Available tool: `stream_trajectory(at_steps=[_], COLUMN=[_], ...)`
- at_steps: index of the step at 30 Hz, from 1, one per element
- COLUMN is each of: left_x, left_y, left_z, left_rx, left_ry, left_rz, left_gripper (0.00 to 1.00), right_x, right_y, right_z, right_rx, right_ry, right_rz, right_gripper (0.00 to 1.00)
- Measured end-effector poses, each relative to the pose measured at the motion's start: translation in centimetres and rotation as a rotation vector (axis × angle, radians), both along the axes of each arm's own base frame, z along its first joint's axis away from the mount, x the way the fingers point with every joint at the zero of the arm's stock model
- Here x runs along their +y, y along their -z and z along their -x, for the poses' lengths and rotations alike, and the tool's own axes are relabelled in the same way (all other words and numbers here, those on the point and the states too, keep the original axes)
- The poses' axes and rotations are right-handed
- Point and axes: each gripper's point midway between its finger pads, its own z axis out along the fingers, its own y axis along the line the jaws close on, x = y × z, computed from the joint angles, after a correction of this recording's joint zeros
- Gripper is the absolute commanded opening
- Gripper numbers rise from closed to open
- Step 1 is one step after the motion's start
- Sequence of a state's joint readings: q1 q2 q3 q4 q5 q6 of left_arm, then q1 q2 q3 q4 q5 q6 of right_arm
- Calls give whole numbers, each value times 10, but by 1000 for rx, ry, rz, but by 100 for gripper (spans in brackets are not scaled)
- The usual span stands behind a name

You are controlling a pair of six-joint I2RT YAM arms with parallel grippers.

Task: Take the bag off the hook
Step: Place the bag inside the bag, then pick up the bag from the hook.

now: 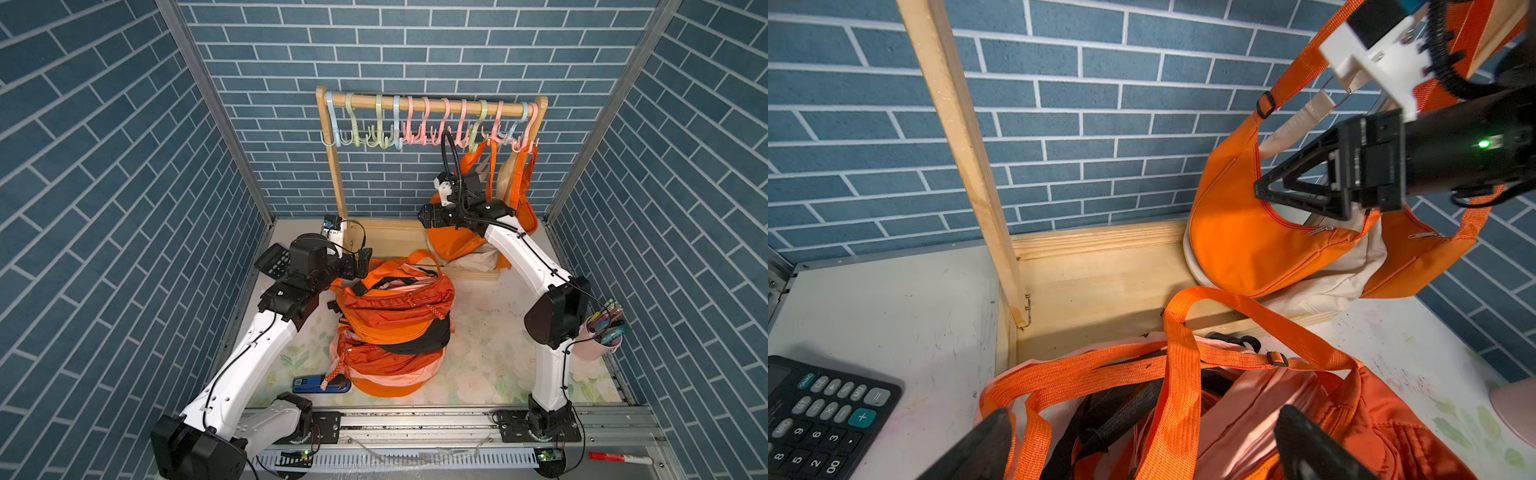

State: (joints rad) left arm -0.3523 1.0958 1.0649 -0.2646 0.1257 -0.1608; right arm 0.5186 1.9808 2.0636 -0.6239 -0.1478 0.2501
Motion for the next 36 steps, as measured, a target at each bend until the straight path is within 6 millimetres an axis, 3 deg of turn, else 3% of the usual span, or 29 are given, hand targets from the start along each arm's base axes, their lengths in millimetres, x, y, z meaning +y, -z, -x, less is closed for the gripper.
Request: stream_trajectory(at_steps=[9, 12, 16, 24, 31, 36], left_x=[-1, -2, -3, -5, -8, -8], left_y=[0, 0, 1, 1, 2, 2], left_z=[0, 1, 2, 3, 4, 5], left_rx=[1, 1, 2, 3, 1, 2], left_ry=[4, 8, 14, 21, 33, 36], left_rz=[1, 1, -3, -8, -17, -21], left_gripper=[99, 99, 99, 99, 99, 99], right_x=[-38, -52, -73, -128, -128, -130], right_y=[-79, -89, -87, -74, -70, -64], right_z=[62, 78, 93, 84, 73, 48], right_rx=[-149, -175, -172, -142, -115, -96], right_ry=[-9, 2, 27, 145, 140, 165], right_rz=[-37, -34, -30, -31, -78, -78], right_gripper=[85, 84, 83, 83, 80, 80])
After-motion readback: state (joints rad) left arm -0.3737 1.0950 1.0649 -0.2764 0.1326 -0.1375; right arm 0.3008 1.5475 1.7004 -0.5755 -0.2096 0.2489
